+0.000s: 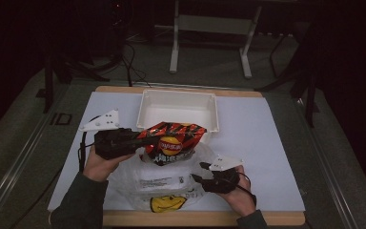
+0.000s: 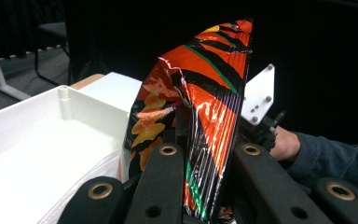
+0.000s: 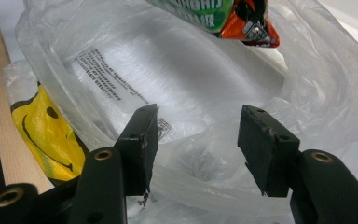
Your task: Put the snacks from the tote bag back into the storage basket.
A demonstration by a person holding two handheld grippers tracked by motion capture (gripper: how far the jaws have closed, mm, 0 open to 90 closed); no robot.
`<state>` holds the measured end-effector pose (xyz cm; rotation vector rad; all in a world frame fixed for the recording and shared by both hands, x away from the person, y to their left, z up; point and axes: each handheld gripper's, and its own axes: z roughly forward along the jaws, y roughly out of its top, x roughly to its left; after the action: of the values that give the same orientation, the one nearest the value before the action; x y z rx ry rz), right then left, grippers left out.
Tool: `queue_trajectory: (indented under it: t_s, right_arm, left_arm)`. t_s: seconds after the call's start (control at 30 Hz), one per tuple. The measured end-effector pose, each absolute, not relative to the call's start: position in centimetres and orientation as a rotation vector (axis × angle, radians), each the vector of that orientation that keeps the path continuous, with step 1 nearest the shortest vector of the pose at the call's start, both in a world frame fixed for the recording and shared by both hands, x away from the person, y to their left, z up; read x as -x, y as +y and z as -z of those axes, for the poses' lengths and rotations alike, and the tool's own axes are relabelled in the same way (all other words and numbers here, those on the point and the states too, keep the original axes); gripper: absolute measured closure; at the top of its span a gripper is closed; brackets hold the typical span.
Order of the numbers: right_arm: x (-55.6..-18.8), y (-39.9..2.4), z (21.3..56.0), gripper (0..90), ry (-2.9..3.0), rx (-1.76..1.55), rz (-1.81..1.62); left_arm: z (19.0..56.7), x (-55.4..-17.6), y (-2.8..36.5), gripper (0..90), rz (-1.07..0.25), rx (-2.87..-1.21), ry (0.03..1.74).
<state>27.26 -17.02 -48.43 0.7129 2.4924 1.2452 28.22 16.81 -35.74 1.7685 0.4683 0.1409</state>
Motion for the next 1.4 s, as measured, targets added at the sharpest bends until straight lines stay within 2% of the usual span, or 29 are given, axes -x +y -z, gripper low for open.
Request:
queue_trajectory:
  t_s: [1.4]
  right_arm:
    - [-27.1,-17.1,49.0,46.6,2.489,-0.728,-1.249]
  left_arm:
    - [33.5,-29.2,16.6,86.2,-0.089,-1.715,0.430]
